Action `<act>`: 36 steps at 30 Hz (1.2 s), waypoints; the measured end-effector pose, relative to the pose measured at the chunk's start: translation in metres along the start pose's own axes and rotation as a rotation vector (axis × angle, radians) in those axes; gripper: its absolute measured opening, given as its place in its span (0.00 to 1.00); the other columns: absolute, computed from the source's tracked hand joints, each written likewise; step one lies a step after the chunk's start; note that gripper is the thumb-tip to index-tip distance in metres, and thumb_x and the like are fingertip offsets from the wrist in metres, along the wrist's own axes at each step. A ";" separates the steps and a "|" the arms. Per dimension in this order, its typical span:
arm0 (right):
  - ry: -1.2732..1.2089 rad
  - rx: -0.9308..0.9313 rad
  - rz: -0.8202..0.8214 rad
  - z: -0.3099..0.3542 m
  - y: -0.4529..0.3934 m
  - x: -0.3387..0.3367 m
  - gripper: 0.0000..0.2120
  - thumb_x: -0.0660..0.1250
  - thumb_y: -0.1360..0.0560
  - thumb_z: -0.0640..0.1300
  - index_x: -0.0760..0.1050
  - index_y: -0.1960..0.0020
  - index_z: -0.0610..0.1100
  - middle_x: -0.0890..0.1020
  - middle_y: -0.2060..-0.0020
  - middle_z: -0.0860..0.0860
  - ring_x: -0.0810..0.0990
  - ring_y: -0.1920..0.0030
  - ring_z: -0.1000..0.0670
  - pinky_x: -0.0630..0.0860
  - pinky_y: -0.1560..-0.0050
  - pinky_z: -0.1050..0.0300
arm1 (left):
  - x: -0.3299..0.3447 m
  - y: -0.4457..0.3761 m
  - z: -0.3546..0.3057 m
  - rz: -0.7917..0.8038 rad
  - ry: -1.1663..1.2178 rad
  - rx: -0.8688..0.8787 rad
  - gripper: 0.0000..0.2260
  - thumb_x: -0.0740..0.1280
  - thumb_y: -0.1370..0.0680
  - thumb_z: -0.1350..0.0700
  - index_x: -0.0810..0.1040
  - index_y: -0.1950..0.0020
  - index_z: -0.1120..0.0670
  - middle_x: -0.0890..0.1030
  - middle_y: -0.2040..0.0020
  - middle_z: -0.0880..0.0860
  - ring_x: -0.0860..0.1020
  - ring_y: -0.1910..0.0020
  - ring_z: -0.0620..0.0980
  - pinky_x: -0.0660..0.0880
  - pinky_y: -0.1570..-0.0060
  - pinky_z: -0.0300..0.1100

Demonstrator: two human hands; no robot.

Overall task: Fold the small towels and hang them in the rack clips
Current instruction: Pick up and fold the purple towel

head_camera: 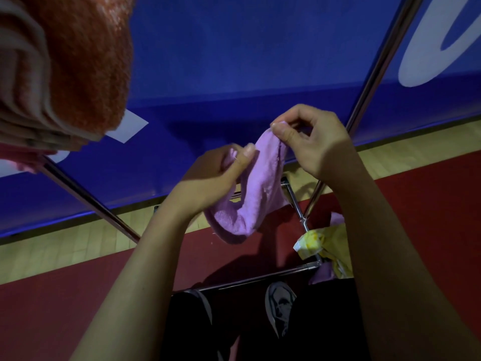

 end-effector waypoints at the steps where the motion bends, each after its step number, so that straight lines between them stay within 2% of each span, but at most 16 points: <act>1: -0.031 0.005 0.003 -0.001 0.000 -0.002 0.04 0.69 0.20 0.46 0.81 0.50 0.46 0.83 0.59 0.52 0.80 0.59 0.55 0.76 0.55 0.65 | -0.006 0.000 0.004 -0.062 0.045 -0.020 0.22 0.61 0.17 0.38 0.77 0.48 0.58 0.79 0.59 0.52 0.74 0.63 0.42 0.72 0.60 0.35; 3: -0.049 -0.005 0.005 -0.004 0.001 -0.007 0.05 0.66 0.18 0.45 0.78 0.49 0.45 0.80 0.61 0.54 0.76 0.61 0.60 0.72 0.57 0.68 | -0.017 -0.001 0.015 -0.137 0.121 -0.080 0.27 0.60 0.17 0.37 0.74 0.42 0.62 0.77 0.57 0.54 0.73 0.63 0.44 0.71 0.64 0.32; 4: -0.028 -0.008 0.001 -0.005 0.001 -0.009 0.05 0.65 0.17 0.45 0.77 0.49 0.45 0.78 0.62 0.57 0.75 0.62 0.62 0.70 0.57 0.69 | -0.020 -0.002 0.020 -0.141 0.103 -0.110 0.31 0.58 0.18 0.35 0.74 0.42 0.64 0.76 0.57 0.56 0.73 0.62 0.46 0.72 0.64 0.34; 7: -0.013 0.026 -0.027 -0.012 0.002 -0.017 0.07 0.63 0.16 0.46 0.77 0.48 0.43 0.76 0.70 0.62 0.74 0.66 0.63 0.69 0.62 0.70 | -0.032 -0.002 0.034 -0.161 -0.046 -0.184 0.31 0.54 0.16 0.34 0.76 0.48 0.63 0.77 0.59 0.56 0.74 0.60 0.51 0.70 0.59 0.45; 9: -0.028 0.055 -0.076 -0.017 0.003 -0.028 0.08 0.65 0.17 0.45 0.78 0.47 0.40 0.78 0.70 0.60 0.76 0.69 0.64 0.69 0.66 0.70 | -0.042 -0.003 0.046 -0.207 -0.054 -0.230 0.29 0.54 0.15 0.36 0.73 0.50 0.63 0.74 0.61 0.53 0.73 0.61 0.52 0.68 0.60 0.49; 12: 0.015 0.074 -0.170 -0.025 0.005 -0.049 0.08 0.67 0.18 0.47 0.78 0.49 0.42 0.78 0.67 0.55 0.76 0.69 0.63 0.71 0.67 0.68 | -0.056 0.000 0.061 -0.246 -0.051 -0.264 0.28 0.52 0.15 0.36 0.73 0.52 0.61 0.74 0.62 0.53 0.74 0.61 0.52 0.68 0.61 0.49; 15: 0.041 0.072 -0.272 -0.036 0.010 -0.070 0.09 0.68 0.19 0.48 0.78 0.50 0.41 0.77 0.66 0.49 0.73 0.67 0.58 0.71 0.65 0.65 | -0.068 0.006 0.064 -0.264 -0.052 -0.212 0.28 0.53 0.14 0.39 0.73 0.48 0.64 0.74 0.59 0.58 0.74 0.59 0.52 0.69 0.58 0.48; 18: 0.012 0.063 -0.348 -0.042 0.014 -0.087 0.09 0.66 0.18 0.48 0.77 0.50 0.42 0.73 0.73 0.59 0.70 0.71 0.60 0.68 0.68 0.65 | -0.079 0.009 0.062 -0.336 -0.021 -0.146 0.26 0.56 0.13 0.43 0.71 0.48 0.68 0.71 0.58 0.65 0.70 0.62 0.48 0.68 0.60 0.41; 20: -0.089 0.057 -0.362 -0.041 0.017 -0.092 0.09 0.64 0.17 0.49 0.76 0.50 0.43 0.72 0.74 0.60 0.69 0.70 0.57 0.68 0.67 0.59 | -0.081 0.011 0.061 -0.371 0.003 -0.124 0.25 0.56 0.13 0.45 0.69 0.52 0.68 0.67 0.61 0.60 0.65 0.66 0.45 0.63 0.69 0.33; 21: -0.156 0.057 -0.362 -0.042 0.019 -0.094 0.10 0.64 0.18 0.50 0.76 0.50 0.43 0.72 0.71 0.56 0.69 0.68 0.50 0.68 0.66 0.55 | -0.081 0.011 0.062 -0.379 0.012 -0.112 0.24 0.58 0.13 0.45 0.69 0.54 0.67 0.67 0.61 0.58 0.64 0.68 0.44 0.62 0.71 0.33; 22: -0.222 0.061 -0.356 -0.043 0.019 -0.096 0.11 0.63 0.18 0.52 0.76 0.51 0.44 0.71 0.68 0.48 0.68 0.65 0.46 0.68 0.64 0.53 | -0.080 0.010 0.062 -0.384 0.021 -0.100 0.23 0.59 0.13 0.46 0.69 0.56 0.65 0.67 0.62 0.57 0.64 0.69 0.43 0.62 0.71 0.32; 24: -0.305 0.078 -0.347 -0.044 0.020 -0.098 0.12 0.62 0.18 0.53 0.76 0.51 0.44 0.71 0.63 0.42 0.70 0.60 0.44 0.69 0.61 0.50 | -0.077 0.011 0.059 -0.391 0.040 -0.072 0.18 0.64 0.14 0.49 0.72 0.59 0.61 0.71 0.64 0.55 0.69 0.70 0.41 0.66 0.70 0.29; 28: -0.286 0.098 -0.382 -0.048 0.021 -0.104 0.13 0.61 0.17 0.52 0.76 0.47 0.42 0.75 0.63 0.49 0.74 0.60 0.49 0.72 0.59 0.55 | -0.081 0.013 0.057 -0.391 0.153 -0.045 0.09 0.68 0.17 0.60 0.80 0.56 0.60 0.82 0.66 0.47 0.80 0.66 0.36 0.74 0.63 0.26; 31: -0.279 0.072 -0.394 -0.046 0.022 -0.107 0.11 0.60 0.17 0.51 0.76 0.50 0.46 0.76 0.63 0.52 0.76 0.59 0.53 0.74 0.58 0.55 | -0.081 0.014 0.054 -0.291 0.011 0.005 0.04 0.72 0.20 0.62 0.83 0.54 0.55 0.83 0.68 0.39 0.79 0.69 0.35 0.71 0.65 0.25; 34: -0.306 0.076 -0.386 -0.047 0.020 -0.109 0.10 0.61 0.18 0.51 0.77 0.52 0.49 0.77 0.61 0.49 0.76 0.57 0.49 0.74 0.55 0.52 | -0.075 0.016 0.052 -0.208 -0.121 0.042 0.03 0.73 0.22 0.62 0.84 0.52 0.55 0.83 0.68 0.41 0.78 0.72 0.35 0.69 0.68 0.25; 36: -0.322 0.081 -0.371 -0.045 0.019 -0.108 0.09 0.60 0.17 0.49 0.77 0.52 0.48 0.76 0.61 0.47 0.76 0.58 0.49 0.74 0.56 0.53 | -0.075 0.015 0.054 -0.197 -0.152 0.067 0.06 0.73 0.21 0.59 0.84 0.52 0.48 0.84 0.64 0.37 0.80 0.68 0.37 0.71 0.66 0.26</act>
Point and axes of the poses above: each hand's wrist, its own y-axis away from the middle knuckle, its own x-axis out of the palm, z = x × y, the point moved 7 cm from there along -y, towards the middle knuckle
